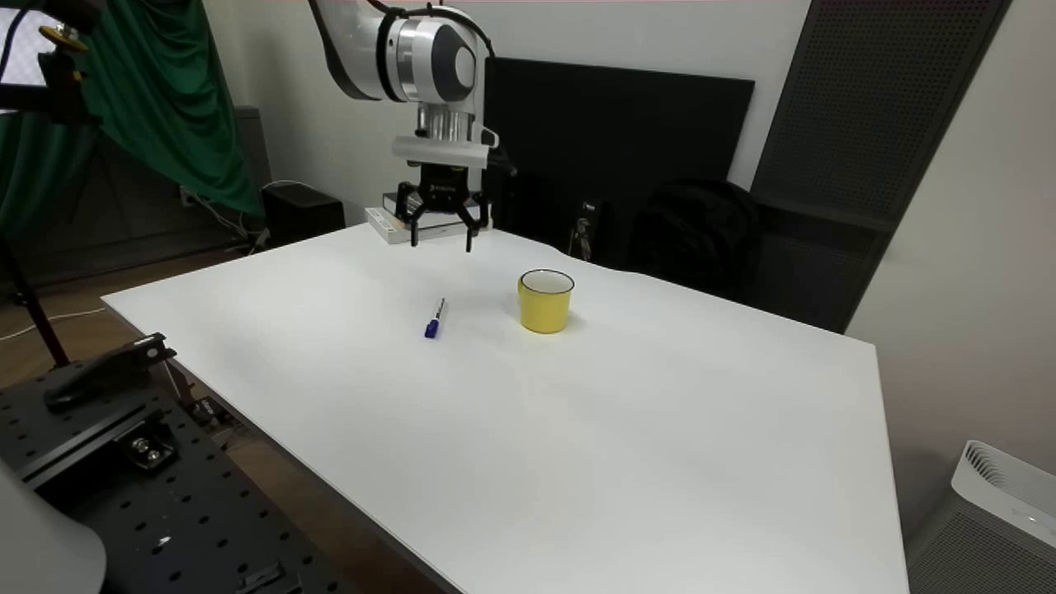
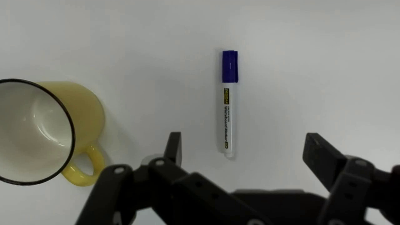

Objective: Get the marker from the table and place it in the yellow cup

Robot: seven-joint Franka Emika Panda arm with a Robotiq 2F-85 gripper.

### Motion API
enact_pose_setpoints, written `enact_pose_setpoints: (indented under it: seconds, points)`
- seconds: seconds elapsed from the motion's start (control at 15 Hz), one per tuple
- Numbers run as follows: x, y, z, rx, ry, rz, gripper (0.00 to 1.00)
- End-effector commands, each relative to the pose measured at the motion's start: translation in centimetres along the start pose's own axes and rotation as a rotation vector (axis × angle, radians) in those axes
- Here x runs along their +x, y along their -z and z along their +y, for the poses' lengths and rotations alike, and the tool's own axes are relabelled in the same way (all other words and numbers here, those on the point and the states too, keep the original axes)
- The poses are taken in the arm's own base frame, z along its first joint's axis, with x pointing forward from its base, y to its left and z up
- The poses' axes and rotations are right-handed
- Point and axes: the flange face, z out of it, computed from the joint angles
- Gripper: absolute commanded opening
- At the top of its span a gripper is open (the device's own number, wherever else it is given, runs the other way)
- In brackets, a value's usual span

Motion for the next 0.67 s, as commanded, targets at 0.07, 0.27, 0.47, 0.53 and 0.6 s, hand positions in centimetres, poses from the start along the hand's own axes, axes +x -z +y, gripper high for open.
enact_pose_setpoints:
  seconds: [0.07, 0.27, 0.47, 0.53, 0.6]
  points:
    - [2.6, -3.0, 1.4, -0.002, 0.003, -0.013, 1.0]
    - [3.9, -4.5, 1.5, 0.003, -0.004, -0.012, 1.0]
    - [4.9, -5.5, 1.1, 0.015, 0.006, -0.009, 1.0]
    - [5.3, -5.7, 0.9, 0.017, 0.01, 0.001, 1.0]
    - [5.5, -6.0, 0.8, 0.015, 0.011, 0.005, 1.0]
